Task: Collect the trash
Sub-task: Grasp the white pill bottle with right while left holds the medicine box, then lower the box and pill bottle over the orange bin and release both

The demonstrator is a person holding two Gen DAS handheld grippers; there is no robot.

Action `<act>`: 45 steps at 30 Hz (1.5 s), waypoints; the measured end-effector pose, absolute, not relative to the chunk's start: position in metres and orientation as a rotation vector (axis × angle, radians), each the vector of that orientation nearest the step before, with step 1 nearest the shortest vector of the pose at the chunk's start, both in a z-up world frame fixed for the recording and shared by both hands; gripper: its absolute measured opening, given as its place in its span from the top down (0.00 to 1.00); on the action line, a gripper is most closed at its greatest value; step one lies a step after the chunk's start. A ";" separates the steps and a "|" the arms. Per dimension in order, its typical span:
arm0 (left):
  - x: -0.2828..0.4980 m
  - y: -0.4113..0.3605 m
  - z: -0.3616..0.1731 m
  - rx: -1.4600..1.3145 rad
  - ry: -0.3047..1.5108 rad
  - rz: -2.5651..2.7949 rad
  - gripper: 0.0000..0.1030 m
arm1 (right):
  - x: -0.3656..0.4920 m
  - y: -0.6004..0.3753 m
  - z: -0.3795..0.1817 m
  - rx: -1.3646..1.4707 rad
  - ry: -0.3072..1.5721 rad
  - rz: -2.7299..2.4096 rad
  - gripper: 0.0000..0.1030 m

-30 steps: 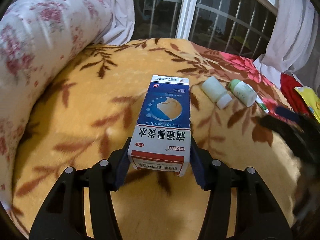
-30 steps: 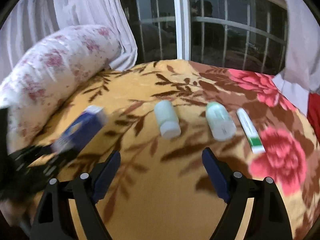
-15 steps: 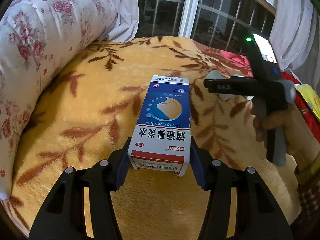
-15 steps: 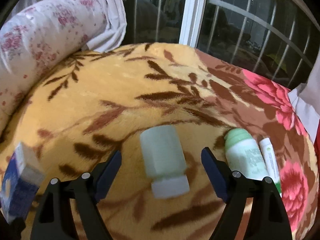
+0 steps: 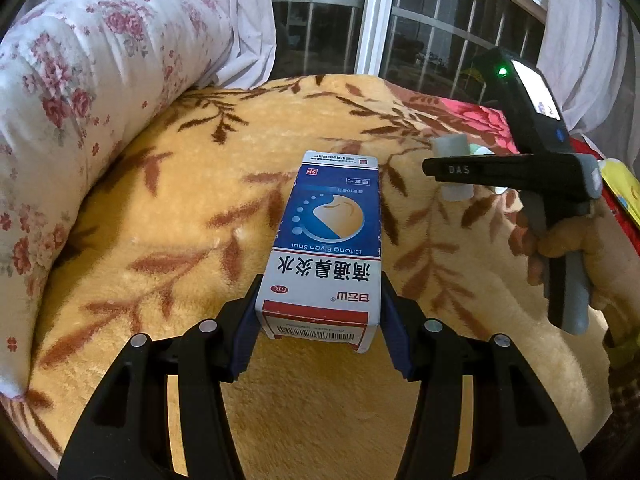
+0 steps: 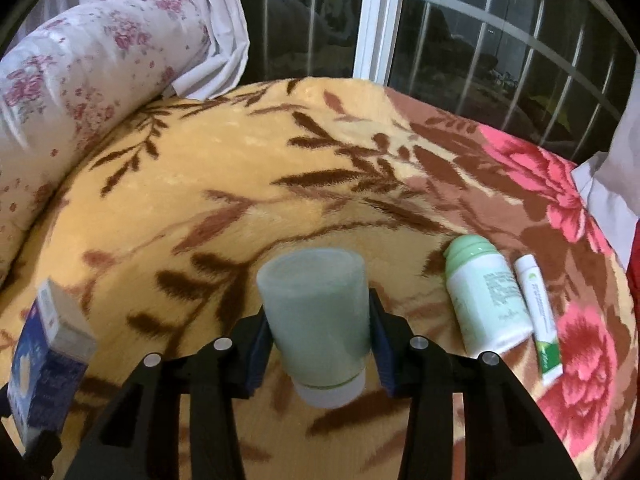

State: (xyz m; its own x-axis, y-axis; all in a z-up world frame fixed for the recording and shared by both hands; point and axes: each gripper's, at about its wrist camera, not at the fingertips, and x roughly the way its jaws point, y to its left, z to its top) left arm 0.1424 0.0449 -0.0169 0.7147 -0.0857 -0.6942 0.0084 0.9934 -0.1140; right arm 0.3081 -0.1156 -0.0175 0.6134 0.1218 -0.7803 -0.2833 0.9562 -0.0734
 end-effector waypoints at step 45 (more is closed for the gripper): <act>-0.103 -0.011 -0.057 0.151 1.010 -0.333 0.49 | -0.088 -0.158 -0.067 -0.025 1.063 0.531 0.59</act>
